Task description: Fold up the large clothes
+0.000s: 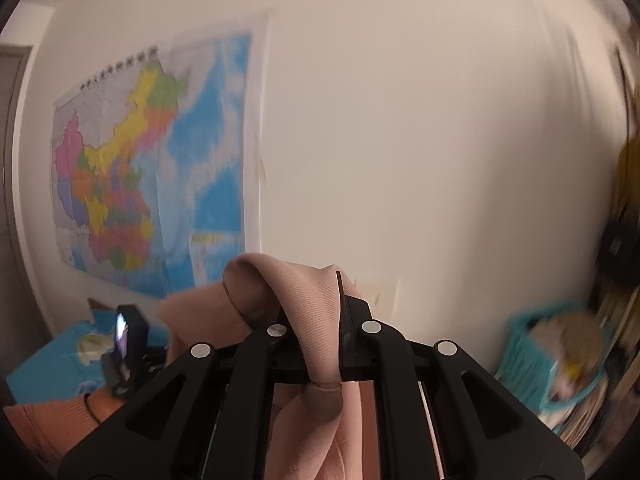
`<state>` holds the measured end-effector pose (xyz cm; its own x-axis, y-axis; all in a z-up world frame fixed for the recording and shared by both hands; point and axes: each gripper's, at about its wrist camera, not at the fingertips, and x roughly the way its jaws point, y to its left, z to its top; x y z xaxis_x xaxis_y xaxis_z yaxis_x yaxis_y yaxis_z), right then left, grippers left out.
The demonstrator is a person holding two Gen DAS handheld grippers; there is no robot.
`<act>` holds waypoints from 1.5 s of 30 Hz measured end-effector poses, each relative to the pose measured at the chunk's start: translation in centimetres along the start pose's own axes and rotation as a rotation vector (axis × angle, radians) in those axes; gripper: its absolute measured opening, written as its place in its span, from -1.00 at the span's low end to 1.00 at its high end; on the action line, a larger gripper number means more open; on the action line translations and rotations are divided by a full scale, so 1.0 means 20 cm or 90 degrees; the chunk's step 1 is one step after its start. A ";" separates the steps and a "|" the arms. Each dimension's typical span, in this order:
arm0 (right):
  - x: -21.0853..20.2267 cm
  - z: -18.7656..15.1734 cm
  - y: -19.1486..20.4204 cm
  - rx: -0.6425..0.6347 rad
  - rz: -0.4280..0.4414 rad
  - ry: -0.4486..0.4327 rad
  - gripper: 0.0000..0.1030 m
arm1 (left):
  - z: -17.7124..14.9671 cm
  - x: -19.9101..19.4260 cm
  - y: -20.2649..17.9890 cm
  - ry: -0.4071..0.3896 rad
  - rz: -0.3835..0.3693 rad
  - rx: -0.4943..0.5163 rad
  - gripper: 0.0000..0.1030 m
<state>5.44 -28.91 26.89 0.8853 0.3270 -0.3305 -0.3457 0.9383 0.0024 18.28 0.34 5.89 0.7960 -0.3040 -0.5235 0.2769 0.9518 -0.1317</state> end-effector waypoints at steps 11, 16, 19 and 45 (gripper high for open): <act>0.38 -0.33 -0.03 0.048 0.053 0.116 -0.86 | -0.18 -0.04 0.09 0.007 0.025 -0.023 0.40; 0.47 -0.37 0.01 0.043 0.072 0.134 -0.86 | -0.21 -0.06 0.15 0.009 -0.033 -0.067 0.62; 0.49 -0.38 0.02 0.042 0.077 0.138 -0.86 | -0.23 0.01 0.13 0.045 -0.077 -0.077 0.67; 0.59 -0.26 0.05 0.065 0.110 0.104 -0.86 | -0.15 -0.07 0.37 -0.017 -0.071 -0.071 0.17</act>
<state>13.96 -24.59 18.06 0.7512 0.4691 -0.4644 -0.4468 0.8792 0.1653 17.62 8.00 3.14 0.7778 -0.4074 -0.4786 0.3042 0.9104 -0.2805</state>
